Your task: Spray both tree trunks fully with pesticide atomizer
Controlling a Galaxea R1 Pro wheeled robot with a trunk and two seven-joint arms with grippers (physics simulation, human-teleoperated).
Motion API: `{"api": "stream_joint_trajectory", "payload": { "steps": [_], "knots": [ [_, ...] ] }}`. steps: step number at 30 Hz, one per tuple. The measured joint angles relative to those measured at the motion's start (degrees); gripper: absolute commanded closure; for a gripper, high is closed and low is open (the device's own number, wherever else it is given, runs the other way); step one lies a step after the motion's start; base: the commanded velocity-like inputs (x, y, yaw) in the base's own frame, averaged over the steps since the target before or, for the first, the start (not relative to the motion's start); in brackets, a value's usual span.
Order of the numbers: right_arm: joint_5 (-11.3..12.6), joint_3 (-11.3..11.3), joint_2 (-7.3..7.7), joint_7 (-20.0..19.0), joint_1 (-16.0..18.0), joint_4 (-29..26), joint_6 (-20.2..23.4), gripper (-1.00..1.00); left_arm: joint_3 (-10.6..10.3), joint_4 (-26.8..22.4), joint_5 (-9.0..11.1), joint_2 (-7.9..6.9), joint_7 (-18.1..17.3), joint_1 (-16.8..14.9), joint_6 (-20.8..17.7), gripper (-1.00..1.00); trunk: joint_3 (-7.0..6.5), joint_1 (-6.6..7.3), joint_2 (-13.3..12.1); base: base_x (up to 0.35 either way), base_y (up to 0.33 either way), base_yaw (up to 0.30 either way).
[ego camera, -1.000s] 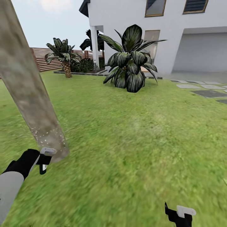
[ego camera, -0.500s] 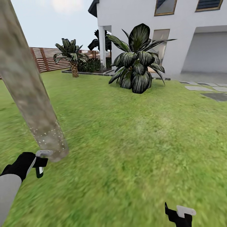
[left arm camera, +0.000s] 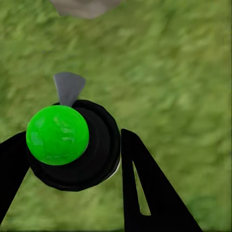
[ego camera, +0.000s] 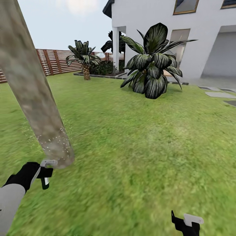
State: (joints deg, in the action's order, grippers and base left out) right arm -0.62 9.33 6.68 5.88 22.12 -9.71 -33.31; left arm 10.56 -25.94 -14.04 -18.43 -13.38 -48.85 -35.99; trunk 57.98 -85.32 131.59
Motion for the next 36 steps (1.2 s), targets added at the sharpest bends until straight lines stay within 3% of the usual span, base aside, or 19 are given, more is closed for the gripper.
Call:
{"api": "stream_joint_trajectory", "payload": {
  "steps": [2, 4, 5, 6, 8, 10, 17, 23, 26, 29, 36],
  "knots": [
    [0.0, 0.0, 0.00, 0.0, 0.0, 0.0, 0.0, -1.00, 1.1, 0.2, -0.1, 0.00, 2.1, 0.8, 3.4, 1.00, 0.00, 0.00, 0.0, 0.002, -0.001, 0.019],
    [0.0, 0.0, 0.00, 0.0, 0.0, 0.0, 0.0, -1.00, 2.4, 0.3, 0.1, 0.18, 6.4, 1.0, 5.1, 1.00, 0.00, 0.00, 0.0, 0.001, 0.000, 0.006],
    [0.0, 0.0, 0.00, 0.0, 0.0, 0.0, 0.0, -1.00, 2.8, 0.5, 0.6, 1.00, 8.4, 1.0, 5.6, 1.00, 0.00, 0.00, 0.0, 0.000, 0.000, 0.001],
    [0.0, 0.0, 0.00, 0.0, 0.0, 0.0, 0.0, -1.00, 3.0, 0.5, 0.8, 2.77, 9.4, 1.1, 5.8, 1.00, 0.00, 0.00, 0.0, 0.000, 0.000, 0.000],
    [0.0, 0.0, 0.00, 0.0, 0.0, 0.0, 0.0, -1.00, 3.1, -0.1, 0.7, 5.16, 10.1, 1.1, 5.9, 1.00, 0.00, 0.00, 0.0, 0.000, 0.000, 0.000],
    [0.0, 0.0, 0.00, 0.0, 0.0, 0.0, 0.0, -1.00, 3.1, -0.4, 0.4, 5.85, 10.1, 1.1, 6.0, 1.00, 0.00, 0.00, 0.0, 0.031, 0.000, 0.000],
    [0.0, 0.0, 0.00, 0.0, 0.0, 0.0, 0.0, -1.00, 3.2, 0.3, 0.1, 5.55, 10.0, 1.1, 5.9, 1.00, -0.01, 0.04, 0.0, 0.292, 0.000, 0.000],
    [0.0, 0.0, 0.00, 0.0, 0.0, 0.0, 0.0, -1.00, 4.0, 0.3, 0.1, 3.18, 10.4, 4.1, 6.1, 1.00, 0.00, 0.00, 0.0, 0.140, 0.000, 0.000],
    [0.0, 0.0, 0.00, 0.0, 0.0, 0.0, 0.0, -1.00, 3.9, 0.7, 0.5, 4.20, 10.4, 4.7, 6.2, 1.00, 0.00, 0.00, 0.0, 0.004, 0.000, 0.000],
    [0.0, 0.0, 0.00, 0.0, 0.0, 0.0, 0.0, -1.00, 4.0, 0.4, 0.4, 6.36, 10.4, 4.8, 6.3, 1.00, 0.00, 0.00, 0.0, -0.047, 0.010, 0.000],
    [-0.1, 0.0, 0.00, 0.0, 0.0, 0.0, 0.0, -1.00, 6.4, 0.1, 0.1, 3.16, 10.3, 5.2, 6.3, 1.00, 0.00, -0.03, 0.0, -0.292, 0.104, 0.000]
  ]
}}
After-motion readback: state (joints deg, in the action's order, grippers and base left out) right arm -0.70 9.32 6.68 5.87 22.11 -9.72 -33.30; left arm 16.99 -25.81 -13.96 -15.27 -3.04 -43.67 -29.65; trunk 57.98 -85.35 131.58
